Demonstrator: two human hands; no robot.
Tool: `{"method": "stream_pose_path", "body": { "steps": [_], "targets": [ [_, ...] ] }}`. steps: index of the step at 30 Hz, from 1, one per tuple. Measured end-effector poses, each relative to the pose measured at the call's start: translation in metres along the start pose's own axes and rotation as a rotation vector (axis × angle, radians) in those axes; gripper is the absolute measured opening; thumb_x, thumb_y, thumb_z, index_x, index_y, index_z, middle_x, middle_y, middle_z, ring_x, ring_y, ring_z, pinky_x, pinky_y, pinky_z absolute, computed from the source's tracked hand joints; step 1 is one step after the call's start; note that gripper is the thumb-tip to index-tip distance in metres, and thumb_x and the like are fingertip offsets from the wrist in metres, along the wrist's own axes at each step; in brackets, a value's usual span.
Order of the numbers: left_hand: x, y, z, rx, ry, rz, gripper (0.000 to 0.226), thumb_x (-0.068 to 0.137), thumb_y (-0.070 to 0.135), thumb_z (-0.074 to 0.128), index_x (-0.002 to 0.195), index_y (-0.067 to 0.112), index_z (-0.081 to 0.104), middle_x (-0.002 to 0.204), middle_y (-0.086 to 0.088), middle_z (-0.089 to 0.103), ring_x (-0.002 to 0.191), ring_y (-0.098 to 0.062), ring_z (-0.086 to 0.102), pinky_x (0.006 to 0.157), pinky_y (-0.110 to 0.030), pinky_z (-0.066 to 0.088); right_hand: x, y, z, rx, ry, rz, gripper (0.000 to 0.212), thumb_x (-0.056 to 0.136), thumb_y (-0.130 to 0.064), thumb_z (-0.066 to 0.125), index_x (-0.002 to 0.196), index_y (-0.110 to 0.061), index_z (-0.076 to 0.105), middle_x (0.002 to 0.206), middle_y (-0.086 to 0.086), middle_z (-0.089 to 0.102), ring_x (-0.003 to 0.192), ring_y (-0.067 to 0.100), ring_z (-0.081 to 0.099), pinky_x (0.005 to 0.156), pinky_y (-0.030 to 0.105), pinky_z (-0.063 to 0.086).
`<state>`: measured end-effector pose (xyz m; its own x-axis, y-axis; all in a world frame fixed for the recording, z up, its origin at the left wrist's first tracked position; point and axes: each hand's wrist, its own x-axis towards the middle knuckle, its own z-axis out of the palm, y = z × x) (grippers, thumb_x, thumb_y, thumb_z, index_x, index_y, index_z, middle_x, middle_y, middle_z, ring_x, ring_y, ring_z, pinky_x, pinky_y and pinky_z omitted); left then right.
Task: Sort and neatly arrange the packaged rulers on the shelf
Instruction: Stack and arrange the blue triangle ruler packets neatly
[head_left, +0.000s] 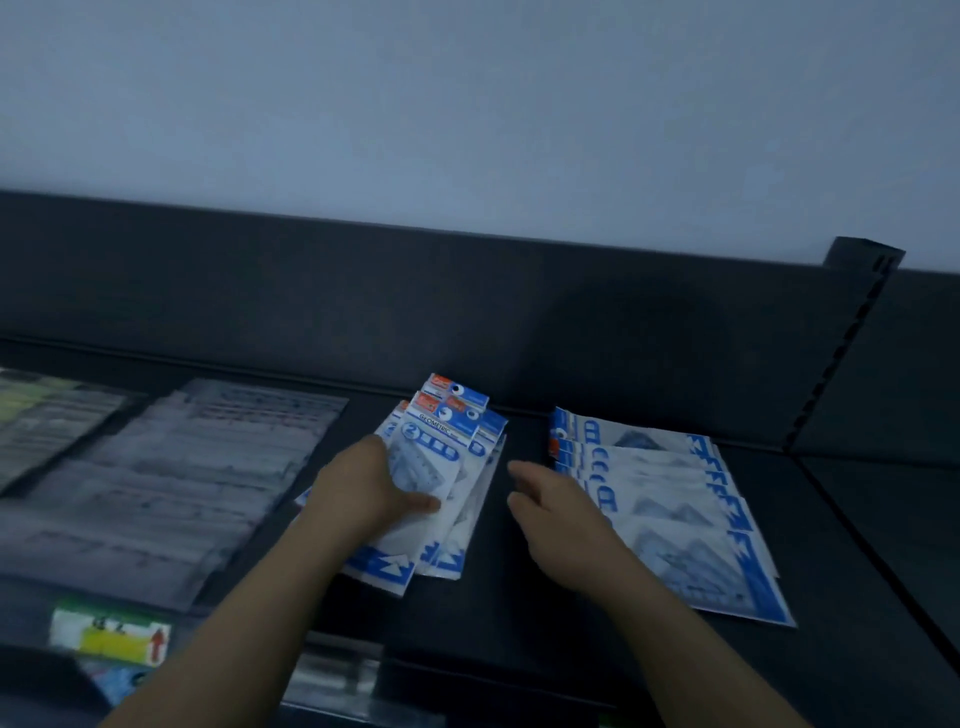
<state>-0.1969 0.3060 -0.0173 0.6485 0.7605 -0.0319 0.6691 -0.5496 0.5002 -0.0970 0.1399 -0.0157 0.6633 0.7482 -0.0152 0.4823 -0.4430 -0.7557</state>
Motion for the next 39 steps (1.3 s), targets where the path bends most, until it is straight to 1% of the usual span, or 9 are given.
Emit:
{"method": "stream_pose_path", "body": {
  "steps": [3, 6, 8, 12, 17, 22, 26, 33, 39],
  "targets": [
    [0.014, -0.022, -0.010, -0.250, 0.031, -0.016, 0.041, 0.069, 0.034, 0.084, 0.089, 0.015, 0.053, 0.089, 0.001, 0.058, 0.080, -0.015, 0.056, 0.061, -0.027, 0.036, 0.008, -0.011, 0.012, 0.094, 0.028, 0.068, 0.029, 0.098, -0.010, 0.046, 0.125, -0.008, 0.053, 0.105, -0.010, 0.060, 0.091, 0.003, 0.054, 0.075, 0.005, 0.045],
    [0.024, -0.039, -0.013, -0.494, 0.020, -0.022, 0.038, 0.072, 0.023, 0.083, 0.101, 0.012, 0.061, 0.096, -0.002, 0.069, 0.081, -0.013, 0.064, 0.066, -0.025, 0.046, 0.018, -0.018, 0.026, 0.111, 0.101, 0.156, 0.029, 0.094, -0.012, 0.052, 0.118, 0.004, 0.054, 0.112, 0.016, 0.063, 0.101, 0.024, 0.061, 0.089, 0.036, 0.052],
    [0.028, -0.045, -0.010, -0.554, -0.006, -0.012, 0.039, 0.072, 0.021, 0.082, 0.104, 0.013, 0.061, 0.099, -0.002, 0.070, 0.081, -0.013, 0.065, 0.071, -0.027, 0.051, 0.022, -0.025, 0.035, 0.105, 0.143, 0.186, 0.031, 0.093, -0.012, 0.054, 0.119, 0.005, 0.052, 0.117, 0.021, 0.059, 0.108, 0.031, 0.057, 0.092, 0.043, 0.046],
    [0.027, -0.049, -0.008, -0.612, -0.020, 0.018, 0.038, 0.071, 0.029, 0.083, 0.100, 0.020, 0.061, 0.095, 0.002, 0.070, 0.084, -0.017, 0.068, 0.078, -0.039, 0.058, 0.028, -0.030, 0.049, 0.083, 0.191, 0.173, 0.019, 0.093, -0.017, 0.055, 0.110, -0.008, 0.056, 0.102, 0.008, 0.060, 0.091, 0.020, 0.059, 0.080, 0.033, 0.049],
    [0.016, -0.043, -0.014, -0.748, -0.022, 0.139, 0.027, 0.080, 0.018, 0.076, 0.101, 0.018, 0.058, 0.094, 0.007, 0.067, 0.080, -0.005, 0.064, 0.055, -0.015, 0.046, 0.028, -0.035, 0.051, 0.373, 0.250, 0.069, 0.023, 0.092, -0.009, 0.057, 0.096, -0.032, 0.058, 0.091, -0.015, 0.064, 0.080, -0.001, 0.064, 0.064, 0.013, 0.050],
    [0.012, -0.043, -0.018, -0.844, -0.064, 0.238, 0.020, 0.084, 0.012, 0.071, 0.095, 0.026, 0.061, 0.082, 0.012, 0.071, 0.072, 0.004, 0.067, 0.050, -0.007, 0.045, 0.032, -0.046, 0.058, 0.534, 0.139, 0.035, 0.031, 0.087, -0.006, 0.065, 0.111, -0.025, 0.062, 0.089, 0.000, 0.072, 0.084, 0.014, 0.071, 0.076, 0.031, 0.059],
    [0.025, -0.058, -0.022, -0.799, 0.086, 0.157, 0.025, 0.087, 0.013, 0.069, 0.109, 0.015, 0.059, 0.100, 0.002, 0.066, 0.086, -0.007, 0.063, 0.066, -0.017, 0.047, 0.046, -0.036, 0.052, 0.255, 0.411, 0.126, 0.031, 0.094, -0.014, 0.055, 0.125, -0.015, 0.056, 0.101, -0.004, 0.064, 0.083, 0.005, 0.060, 0.072, 0.018, 0.048],
    [0.039, -0.057, -0.017, -0.685, 0.005, 0.091, 0.028, 0.091, 0.011, 0.060, 0.115, 0.007, 0.046, 0.108, -0.003, 0.054, 0.094, -0.016, 0.051, 0.078, -0.025, 0.038, 0.053, -0.040, 0.063, -0.032, 0.295, 0.198, 0.037, 0.071, -0.041, 0.079, 0.086, -0.022, 0.051, 0.079, -0.013, 0.055, 0.069, 0.003, 0.052, 0.058, 0.021, 0.040],
    [0.039, -0.057, -0.009, -0.750, -0.035, 0.076, 0.023, 0.091, 0.014, 0.062, 0.108, 0.013, 0.046, 0.108, -0.003, 0.059, 0.092, -0.016, 0.057, 0.075, -0.028, 0.045, 0.053, -0.028, 0.054, 0.391, 0.357, 0.274, 0.021, 0.074, -0.014, 0.080, 0.085, -0.009, 0.063, 0.081, 0.000, 0.068, 0.063, 0.004, 0.062, 0.048, 0.015, 0.045]
  ]
}}
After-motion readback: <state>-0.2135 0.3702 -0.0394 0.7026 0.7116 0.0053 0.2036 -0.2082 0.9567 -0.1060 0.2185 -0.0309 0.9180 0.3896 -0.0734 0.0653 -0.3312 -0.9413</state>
